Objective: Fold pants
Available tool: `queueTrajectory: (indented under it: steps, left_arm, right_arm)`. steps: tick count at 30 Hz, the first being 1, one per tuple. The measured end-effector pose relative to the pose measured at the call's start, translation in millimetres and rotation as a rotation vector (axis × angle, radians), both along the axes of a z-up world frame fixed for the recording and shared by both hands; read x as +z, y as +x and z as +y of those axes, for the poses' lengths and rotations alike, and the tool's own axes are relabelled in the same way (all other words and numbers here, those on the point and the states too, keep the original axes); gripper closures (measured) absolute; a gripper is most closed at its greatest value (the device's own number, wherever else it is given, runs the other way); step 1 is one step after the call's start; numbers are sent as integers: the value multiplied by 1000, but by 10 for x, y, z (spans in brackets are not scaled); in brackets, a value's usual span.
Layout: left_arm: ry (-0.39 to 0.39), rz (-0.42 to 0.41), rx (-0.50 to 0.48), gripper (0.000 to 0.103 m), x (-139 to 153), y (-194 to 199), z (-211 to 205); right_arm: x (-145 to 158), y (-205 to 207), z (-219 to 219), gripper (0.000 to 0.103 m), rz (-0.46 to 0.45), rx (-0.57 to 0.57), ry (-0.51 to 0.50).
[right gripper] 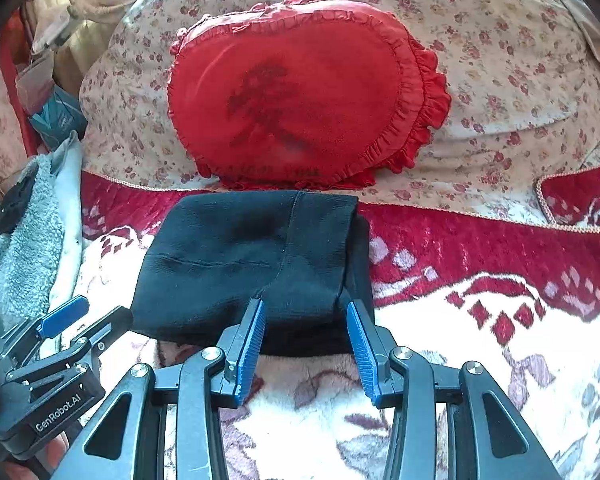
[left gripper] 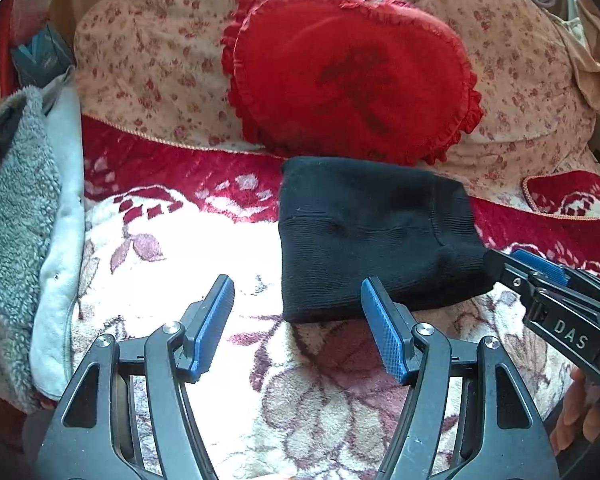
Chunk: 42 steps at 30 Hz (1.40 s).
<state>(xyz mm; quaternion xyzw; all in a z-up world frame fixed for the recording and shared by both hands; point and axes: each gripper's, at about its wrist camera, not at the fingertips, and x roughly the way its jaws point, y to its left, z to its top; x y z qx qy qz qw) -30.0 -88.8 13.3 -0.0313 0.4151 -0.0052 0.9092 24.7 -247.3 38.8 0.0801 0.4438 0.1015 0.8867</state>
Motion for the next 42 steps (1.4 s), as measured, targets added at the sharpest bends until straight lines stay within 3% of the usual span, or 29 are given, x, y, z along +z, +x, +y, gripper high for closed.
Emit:
queueTrajectory:
  steps: [9,42]
  left_arm:
    - [-3,-30,1,37,60,-80,6]
    - [4,-14,-8,37,-7,-62,-3]
  right_arm:
    - [48,-88,-33,62,-2,-2,22]
    - [-45,-26,107,62,29,37,32]
